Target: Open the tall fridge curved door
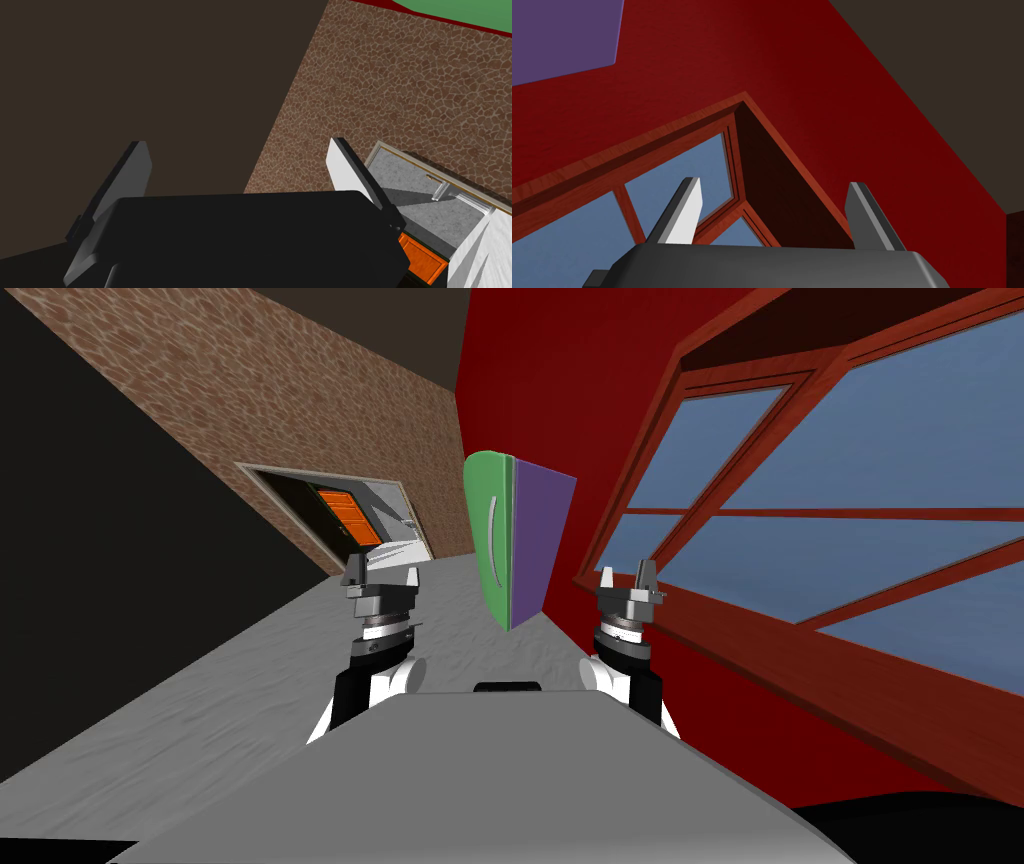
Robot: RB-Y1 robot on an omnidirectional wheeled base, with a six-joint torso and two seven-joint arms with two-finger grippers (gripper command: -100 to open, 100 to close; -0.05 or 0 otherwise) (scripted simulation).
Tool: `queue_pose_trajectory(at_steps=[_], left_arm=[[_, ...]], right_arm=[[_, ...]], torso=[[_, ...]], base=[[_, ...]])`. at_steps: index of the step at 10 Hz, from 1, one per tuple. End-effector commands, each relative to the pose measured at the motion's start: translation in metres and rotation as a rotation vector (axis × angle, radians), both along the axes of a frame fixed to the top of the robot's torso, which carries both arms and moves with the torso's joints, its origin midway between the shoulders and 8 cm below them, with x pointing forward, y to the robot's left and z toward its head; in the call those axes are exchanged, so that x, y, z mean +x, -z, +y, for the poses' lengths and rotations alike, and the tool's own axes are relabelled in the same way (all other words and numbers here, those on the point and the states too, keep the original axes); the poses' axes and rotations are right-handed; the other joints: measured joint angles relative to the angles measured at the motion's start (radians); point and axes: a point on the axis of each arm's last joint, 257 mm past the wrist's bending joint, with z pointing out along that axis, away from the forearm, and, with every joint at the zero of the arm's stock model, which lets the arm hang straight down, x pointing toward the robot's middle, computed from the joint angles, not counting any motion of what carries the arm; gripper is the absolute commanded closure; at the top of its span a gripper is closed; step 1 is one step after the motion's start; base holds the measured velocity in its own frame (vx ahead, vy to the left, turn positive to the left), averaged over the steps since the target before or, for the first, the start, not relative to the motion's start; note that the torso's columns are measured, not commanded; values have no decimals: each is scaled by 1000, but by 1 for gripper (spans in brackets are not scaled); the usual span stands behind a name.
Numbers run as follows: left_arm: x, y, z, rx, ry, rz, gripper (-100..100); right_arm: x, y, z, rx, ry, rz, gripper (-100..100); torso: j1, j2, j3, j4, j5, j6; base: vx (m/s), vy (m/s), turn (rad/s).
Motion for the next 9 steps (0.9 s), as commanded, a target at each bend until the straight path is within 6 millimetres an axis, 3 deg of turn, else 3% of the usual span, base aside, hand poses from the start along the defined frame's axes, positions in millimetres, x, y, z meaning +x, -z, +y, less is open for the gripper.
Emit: queue_pose_trajectory(at_steps=[1, 9], left_arm=[[0, 0, 0, 0, 0, 0, 0], [0, 0, 0, 0, 0, 0, 0]], right_arm=[[0, 0, 0, 0, 0, 0, 0], [0, 0, 0, 0, 0, 0, 0]], torso=[[0, 41, -82, 41, 0, 0], [0, 618, -1234, 617, 0, 0]], base=[[0, 0, 0], [0, 0, 0]])
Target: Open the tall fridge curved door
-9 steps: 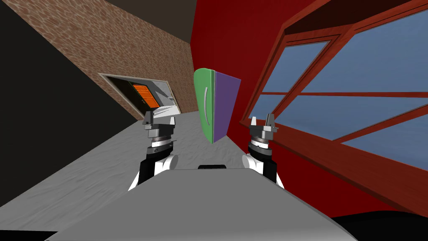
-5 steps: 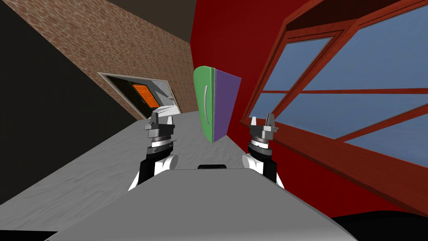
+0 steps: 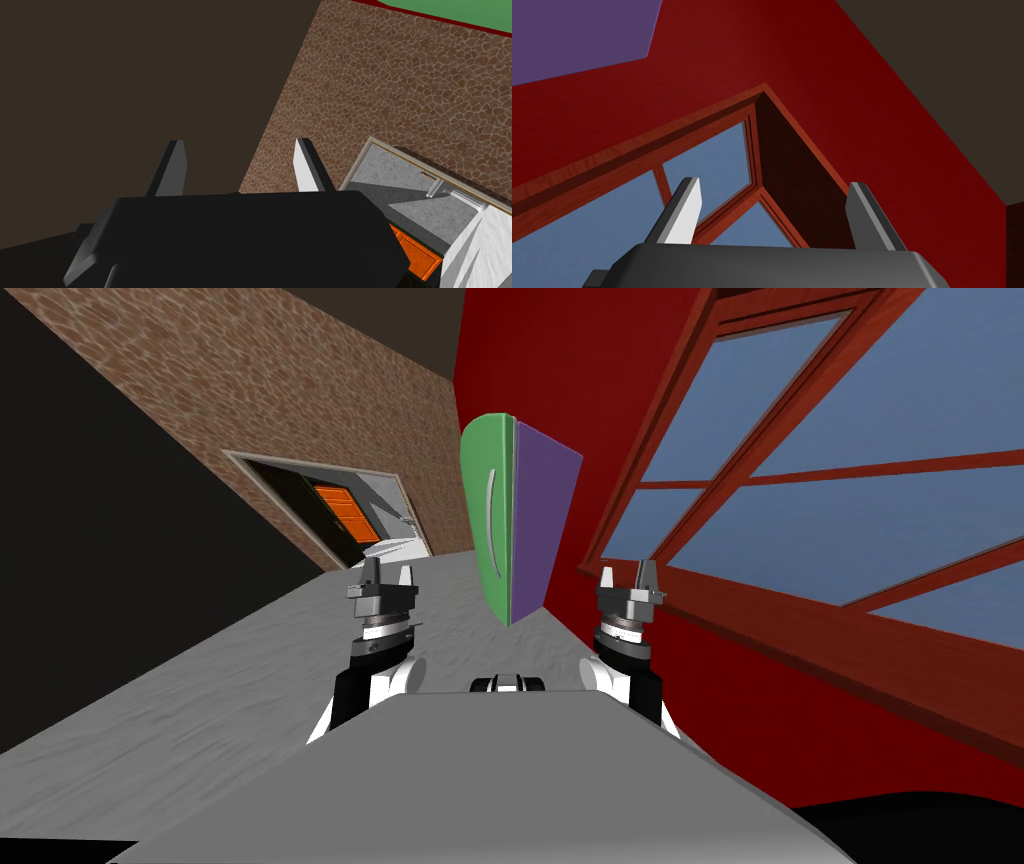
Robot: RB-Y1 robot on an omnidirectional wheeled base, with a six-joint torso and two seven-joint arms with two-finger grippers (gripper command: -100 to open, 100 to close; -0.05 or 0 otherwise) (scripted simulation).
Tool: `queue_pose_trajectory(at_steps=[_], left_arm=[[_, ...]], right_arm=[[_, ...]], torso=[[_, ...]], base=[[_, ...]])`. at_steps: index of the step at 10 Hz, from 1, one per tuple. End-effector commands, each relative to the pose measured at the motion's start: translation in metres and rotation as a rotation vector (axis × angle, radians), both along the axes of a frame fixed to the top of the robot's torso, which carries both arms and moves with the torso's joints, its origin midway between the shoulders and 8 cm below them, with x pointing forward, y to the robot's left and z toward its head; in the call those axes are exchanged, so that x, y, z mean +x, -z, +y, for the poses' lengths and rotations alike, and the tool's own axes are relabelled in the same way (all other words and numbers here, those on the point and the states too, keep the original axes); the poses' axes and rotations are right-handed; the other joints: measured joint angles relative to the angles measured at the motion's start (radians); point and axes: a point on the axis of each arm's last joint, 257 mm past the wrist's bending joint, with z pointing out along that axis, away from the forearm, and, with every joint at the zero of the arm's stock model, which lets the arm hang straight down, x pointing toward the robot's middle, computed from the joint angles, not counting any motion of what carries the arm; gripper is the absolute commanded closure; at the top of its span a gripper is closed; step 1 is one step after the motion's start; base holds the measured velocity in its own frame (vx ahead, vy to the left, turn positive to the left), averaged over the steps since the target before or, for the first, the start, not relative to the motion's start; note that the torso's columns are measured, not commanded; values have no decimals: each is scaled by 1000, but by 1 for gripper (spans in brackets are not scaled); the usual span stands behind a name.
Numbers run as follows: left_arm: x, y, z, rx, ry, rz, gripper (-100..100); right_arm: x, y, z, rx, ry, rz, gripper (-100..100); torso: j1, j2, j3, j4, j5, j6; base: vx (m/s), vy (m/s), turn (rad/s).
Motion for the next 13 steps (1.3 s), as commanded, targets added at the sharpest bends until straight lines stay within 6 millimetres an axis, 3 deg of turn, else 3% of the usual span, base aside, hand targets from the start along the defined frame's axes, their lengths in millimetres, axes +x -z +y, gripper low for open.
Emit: queue_pose_trajectory(at_steps=[1, 3, 7, 13], left_arm=[[3, 3, -5, 32, 11, 11, -100], [9, 12, -10, 78, 23, 31, -100], [23, 39, -17, 156, 27, 81, -100], [45, 97, -22, 254, 9, 168, -100]], right_arm=[[0, 0, 0, 0, 0, 0, 0], [0, 0, 0, 0, 0, 1, 0], [0, 0, 0, 0, 0, 1, 0], [0, 0, 0, 0, 0, 1, 0]], torso=[[0, 74, -148, 74, 0, 0], [0, 115, -237, 116, 0, 0], [0, 120, -242, 120, 0, 0], [1, 121, -241, 121, 0, 0]], base=[[19, -4, -5], [51, -6, -9], [89, -7, -12], [115, -7, -17]])
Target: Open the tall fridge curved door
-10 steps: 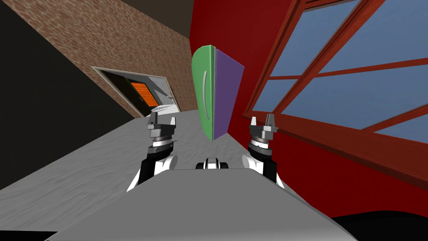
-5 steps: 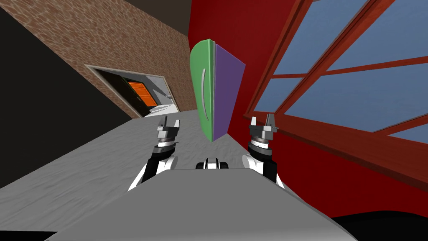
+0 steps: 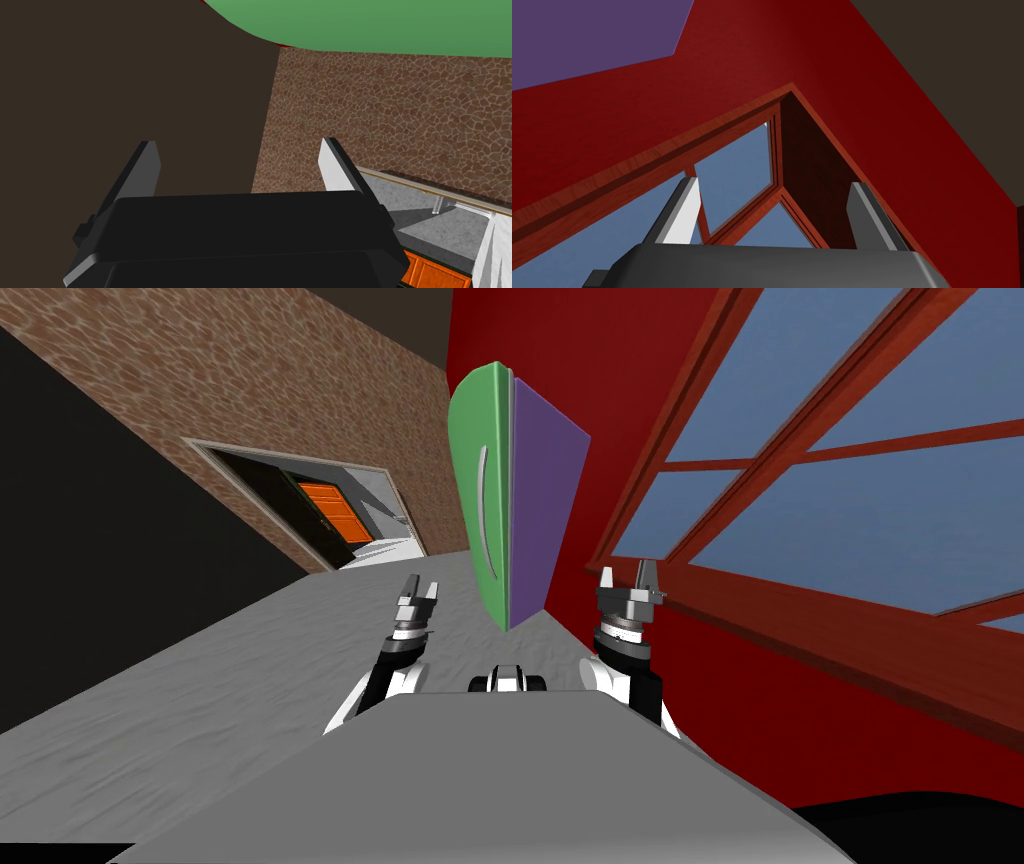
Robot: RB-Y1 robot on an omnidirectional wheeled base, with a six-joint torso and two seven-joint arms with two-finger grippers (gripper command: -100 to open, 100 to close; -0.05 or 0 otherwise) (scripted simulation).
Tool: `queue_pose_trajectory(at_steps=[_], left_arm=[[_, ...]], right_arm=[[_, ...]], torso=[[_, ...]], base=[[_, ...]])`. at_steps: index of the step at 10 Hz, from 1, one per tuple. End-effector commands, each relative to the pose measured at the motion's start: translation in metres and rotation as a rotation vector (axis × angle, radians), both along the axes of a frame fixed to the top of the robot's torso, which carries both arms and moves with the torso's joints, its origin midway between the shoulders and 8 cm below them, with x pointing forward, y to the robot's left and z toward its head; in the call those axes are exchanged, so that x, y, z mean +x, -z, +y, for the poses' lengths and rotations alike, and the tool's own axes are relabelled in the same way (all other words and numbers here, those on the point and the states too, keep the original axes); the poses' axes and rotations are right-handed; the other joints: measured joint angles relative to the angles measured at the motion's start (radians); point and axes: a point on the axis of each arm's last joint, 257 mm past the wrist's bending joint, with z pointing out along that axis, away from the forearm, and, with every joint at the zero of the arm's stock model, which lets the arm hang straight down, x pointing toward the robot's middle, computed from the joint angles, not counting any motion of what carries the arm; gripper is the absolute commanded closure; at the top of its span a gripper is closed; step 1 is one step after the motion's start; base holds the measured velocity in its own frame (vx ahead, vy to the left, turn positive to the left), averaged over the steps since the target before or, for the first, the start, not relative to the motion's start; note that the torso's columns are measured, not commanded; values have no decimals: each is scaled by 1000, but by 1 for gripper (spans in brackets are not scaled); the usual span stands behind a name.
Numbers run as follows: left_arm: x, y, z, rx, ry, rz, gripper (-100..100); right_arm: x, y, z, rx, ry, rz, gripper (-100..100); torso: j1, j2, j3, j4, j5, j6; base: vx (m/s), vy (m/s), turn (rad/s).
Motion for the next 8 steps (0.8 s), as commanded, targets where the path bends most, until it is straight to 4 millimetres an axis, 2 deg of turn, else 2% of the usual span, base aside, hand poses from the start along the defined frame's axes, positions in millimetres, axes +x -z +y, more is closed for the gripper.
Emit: queue_pose_trajectory(at_steps=[1, 3, 8], left_arm=[[7, 29, -3, 44, -11, 37, -100], [10, 40, -3, 61, -15, 52, -100], [19, 89, -7, 133, -30, 116, -100]], right_arm=[[0, 0, 0, 0, 0, 0, 0], [0, 0, 0, 0, 0, 0, 0], [0, 0, 0, 0, 0, 0, 0]], torso=[[-1, -1, 0, 0, 0, 0], [-2, -2, -1, -1, -1, 0], [-2, -1, -1, 0, 0, 0]], base=[[155, -10, -19], [126, -24, -10], [108, -8, -16]])
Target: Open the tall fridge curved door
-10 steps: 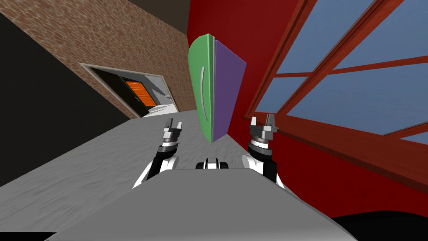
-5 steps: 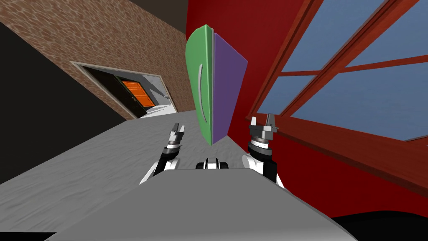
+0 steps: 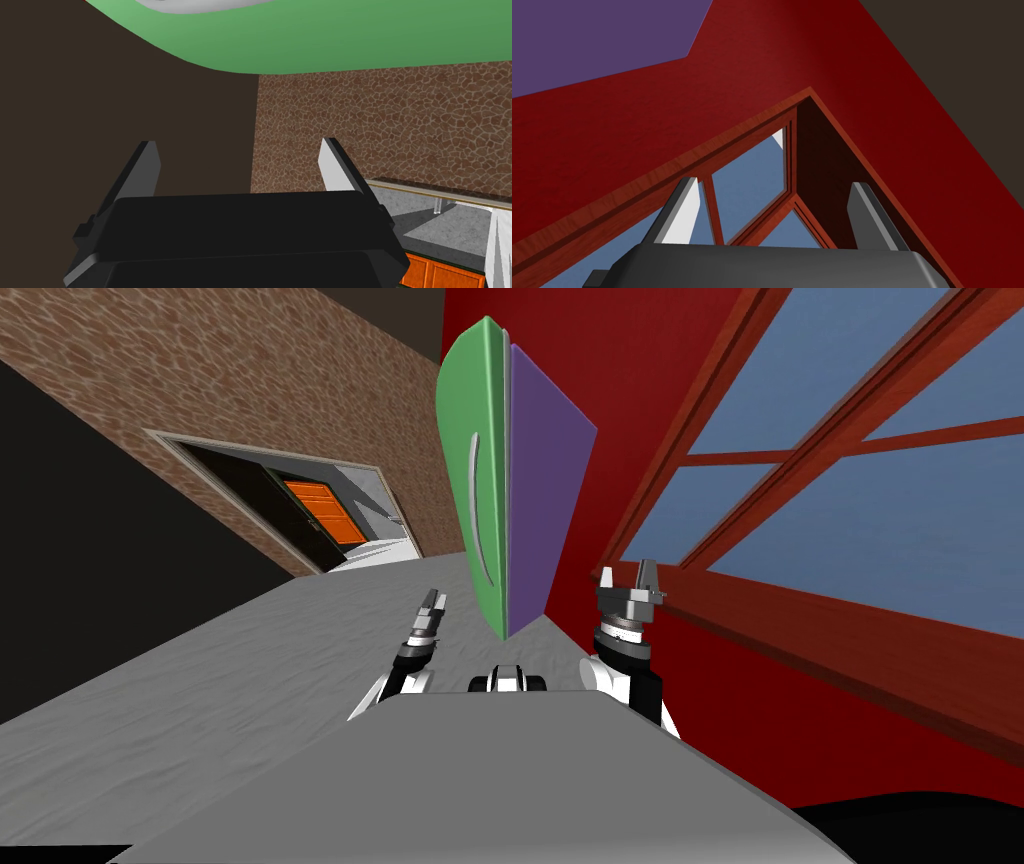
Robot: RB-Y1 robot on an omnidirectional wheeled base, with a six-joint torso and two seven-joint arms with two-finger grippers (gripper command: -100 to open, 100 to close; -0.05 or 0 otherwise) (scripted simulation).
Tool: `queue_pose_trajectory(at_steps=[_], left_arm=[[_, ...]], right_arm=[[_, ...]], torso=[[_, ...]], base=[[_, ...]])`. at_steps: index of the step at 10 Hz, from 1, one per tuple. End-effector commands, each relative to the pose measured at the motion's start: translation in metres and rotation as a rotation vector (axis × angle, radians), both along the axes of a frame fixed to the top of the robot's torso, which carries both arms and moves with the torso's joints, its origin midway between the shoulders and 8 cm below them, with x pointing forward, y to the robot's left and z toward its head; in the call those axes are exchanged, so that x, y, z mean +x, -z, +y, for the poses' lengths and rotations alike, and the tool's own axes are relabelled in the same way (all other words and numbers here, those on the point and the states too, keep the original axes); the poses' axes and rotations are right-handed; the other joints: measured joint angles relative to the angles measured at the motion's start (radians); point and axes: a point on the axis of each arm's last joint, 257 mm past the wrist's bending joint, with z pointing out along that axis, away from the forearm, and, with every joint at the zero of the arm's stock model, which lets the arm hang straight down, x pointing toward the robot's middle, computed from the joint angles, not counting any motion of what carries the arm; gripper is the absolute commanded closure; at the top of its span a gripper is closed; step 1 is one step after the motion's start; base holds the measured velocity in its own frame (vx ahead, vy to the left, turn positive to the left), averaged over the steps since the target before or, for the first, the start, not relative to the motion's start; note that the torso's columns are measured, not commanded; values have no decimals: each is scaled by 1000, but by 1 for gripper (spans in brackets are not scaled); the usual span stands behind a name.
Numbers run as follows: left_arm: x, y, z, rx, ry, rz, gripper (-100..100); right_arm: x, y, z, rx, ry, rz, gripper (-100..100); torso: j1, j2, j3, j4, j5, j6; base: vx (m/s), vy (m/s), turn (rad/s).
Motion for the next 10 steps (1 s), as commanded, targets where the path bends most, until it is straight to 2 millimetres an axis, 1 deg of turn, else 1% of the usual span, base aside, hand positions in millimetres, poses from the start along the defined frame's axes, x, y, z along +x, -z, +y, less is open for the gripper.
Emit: queue_pose_trajectory(at_steps=[1, 2, 4, 5, 7, 8, 9, 10], left_arm=[[4, 28, -2, 40, -7, 34, -100], [4, 31, -2, 39, -9, 42, -100], [6, 55, -5, 74, -14, 70, -100], [6, 59, -4, 74, -15, 77, -100], [7, 79, -9, 105, -17, 96, -100], [7, 86, -8, 105, -19, 111, -100], [7, 99, -10, 119, -21, 128, -100], [6, 106, -14, 132, -20, 131, -100]], right_arm=[[0, 0, 0, 0, 0, 0, 0], [0, 0, 0, 0, 0, 0, 0], [0, 0, 0, 0, 0, 0, 0], [0, 0, 0, 0, 0, 0, 0], [0, 0, 0, 0, 0, 0, 0], [0, 0, 0, 0, 0, 0, 0], [0, 0, 0, 0, 0, 0, 0], [0, 0, 0, 0, 0, 0, 0]], torso=[[0, 2, 1, 1, 0, 0], [1, 0, 1, 0, 0, 0], [3, 2, 1, 1, 1, 0], [1, 0, 0, 0, 0, 0], [2, 1, 1, 1, 0, 0], [1, 0, 1, 0, 0, 0], [1, 1, 1, 0, 0, 0], [1, 1, 1, 1, 0, 0]], base=[[138, -14, -22], [111, 1, -10], [116, 0, -22], [110, -17, -6], [115, 0, -19], [110, -11, -10], [105, 0, -13], [123, -18, -24]])
